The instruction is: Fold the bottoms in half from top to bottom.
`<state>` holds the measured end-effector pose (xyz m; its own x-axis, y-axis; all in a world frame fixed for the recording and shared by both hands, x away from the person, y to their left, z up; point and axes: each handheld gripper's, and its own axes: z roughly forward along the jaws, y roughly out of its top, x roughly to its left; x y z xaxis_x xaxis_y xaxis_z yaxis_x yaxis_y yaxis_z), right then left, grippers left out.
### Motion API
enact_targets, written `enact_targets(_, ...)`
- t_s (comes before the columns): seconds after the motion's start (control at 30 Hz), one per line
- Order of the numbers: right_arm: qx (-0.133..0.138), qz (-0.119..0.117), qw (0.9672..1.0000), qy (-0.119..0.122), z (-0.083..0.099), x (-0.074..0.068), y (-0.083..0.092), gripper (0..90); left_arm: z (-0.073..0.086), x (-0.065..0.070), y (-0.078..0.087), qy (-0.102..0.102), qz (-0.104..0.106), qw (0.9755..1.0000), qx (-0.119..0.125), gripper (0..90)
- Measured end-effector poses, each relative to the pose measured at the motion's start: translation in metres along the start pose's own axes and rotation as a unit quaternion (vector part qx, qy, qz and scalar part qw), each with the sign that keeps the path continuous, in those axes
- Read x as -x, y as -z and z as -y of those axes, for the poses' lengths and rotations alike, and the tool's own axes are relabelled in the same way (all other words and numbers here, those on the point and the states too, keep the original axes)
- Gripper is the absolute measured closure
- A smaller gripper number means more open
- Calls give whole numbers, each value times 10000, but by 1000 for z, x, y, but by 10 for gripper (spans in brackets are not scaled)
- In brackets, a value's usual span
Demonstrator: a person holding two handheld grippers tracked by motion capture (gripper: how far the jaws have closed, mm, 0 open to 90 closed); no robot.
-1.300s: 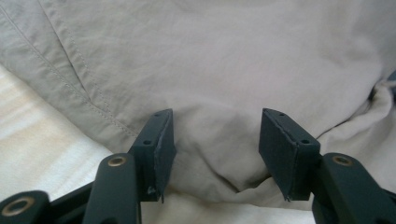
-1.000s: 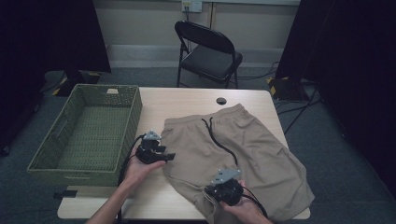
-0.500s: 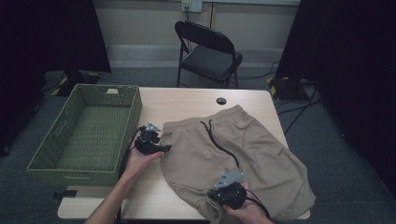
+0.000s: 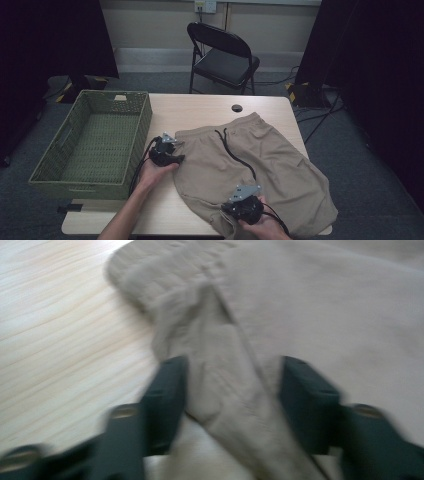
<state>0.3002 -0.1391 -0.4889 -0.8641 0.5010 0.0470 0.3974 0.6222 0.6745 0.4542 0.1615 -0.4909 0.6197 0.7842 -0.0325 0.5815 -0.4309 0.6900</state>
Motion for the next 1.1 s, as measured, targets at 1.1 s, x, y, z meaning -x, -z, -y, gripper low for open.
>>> enact_targets(1.1,947,-372,9944,-296,-27,-1,31,890,-25,4,33,566,916,9901,904,873)
